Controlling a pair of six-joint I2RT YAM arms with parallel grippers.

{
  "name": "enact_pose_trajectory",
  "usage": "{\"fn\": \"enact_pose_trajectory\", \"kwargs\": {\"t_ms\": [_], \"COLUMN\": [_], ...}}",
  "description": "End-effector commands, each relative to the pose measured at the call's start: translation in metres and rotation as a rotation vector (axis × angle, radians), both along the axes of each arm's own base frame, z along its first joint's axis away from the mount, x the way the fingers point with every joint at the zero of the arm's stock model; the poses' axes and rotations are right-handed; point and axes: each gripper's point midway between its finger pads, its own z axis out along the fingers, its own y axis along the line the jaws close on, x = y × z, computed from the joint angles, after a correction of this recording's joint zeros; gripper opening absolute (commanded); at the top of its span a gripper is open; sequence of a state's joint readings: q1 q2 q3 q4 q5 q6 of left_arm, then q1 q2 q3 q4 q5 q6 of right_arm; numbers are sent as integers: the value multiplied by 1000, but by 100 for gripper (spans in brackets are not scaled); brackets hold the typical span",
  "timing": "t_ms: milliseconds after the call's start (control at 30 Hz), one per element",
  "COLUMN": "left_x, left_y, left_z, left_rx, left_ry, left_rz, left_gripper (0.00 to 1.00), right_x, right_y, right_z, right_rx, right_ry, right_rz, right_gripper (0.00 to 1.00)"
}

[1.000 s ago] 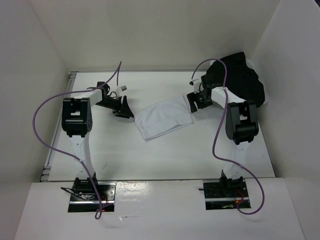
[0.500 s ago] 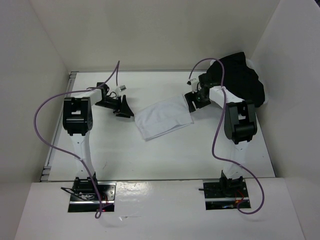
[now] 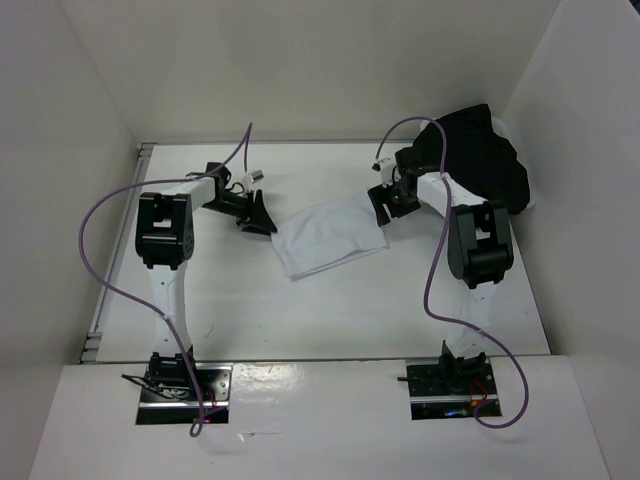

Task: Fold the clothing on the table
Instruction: Fold the skirt

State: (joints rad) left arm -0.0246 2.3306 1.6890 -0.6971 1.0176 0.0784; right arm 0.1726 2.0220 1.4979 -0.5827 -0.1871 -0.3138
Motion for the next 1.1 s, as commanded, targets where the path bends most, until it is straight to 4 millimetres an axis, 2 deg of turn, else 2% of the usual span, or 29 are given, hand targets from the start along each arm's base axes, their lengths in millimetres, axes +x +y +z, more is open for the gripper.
{"fn": "enact_pose_trajectory", "kwargs": {"t_ms": [0,167,233,333,367,467,500,700,767,800,967,1067], "left_x": [6,9,11,12,10,12,13,4,3,2,-3,-7], "left_y": [8,10,7,6,2,-1,0,2,8,12,29,31], "left_z": [-41,-53,-51,-55,-56,-53,-54,-48,-48,-48,-50,-50], "left_rx": [112,173,193,222,231,239,248,258,268,269,293,304], "left_ry": [0,20,15,14,20,8,8,-2,-16,-4,3,-1], "left_rz": [5,30,38,43,40,41,43,40,40,48,64,52], "left_gripper": [56,40,31,23,16,8,2,0,0,0,0,0], "right_x": [8,5,5,6,6,6,5,8,8,3,3,0], "right_y": [3,3,3,1,1,0,0,-6,0,0,9,15], "right_z": [13,10,10,10,10,10,8,17,21,15,12,2], "right_rx": [-8,-9,-9,-17,-17,-25,-25,-47,-21,-22,58,86], "right_ry": [-36,-27,-27,-29,-29,-30,-30,-68,-67,-42,-10,18], "right_rz": [19,19,19,15,15,11,11,-15,10,27,63,87], "right_gripper": [77,77,77,77,77,77,77,77,81,85,85,85]}}
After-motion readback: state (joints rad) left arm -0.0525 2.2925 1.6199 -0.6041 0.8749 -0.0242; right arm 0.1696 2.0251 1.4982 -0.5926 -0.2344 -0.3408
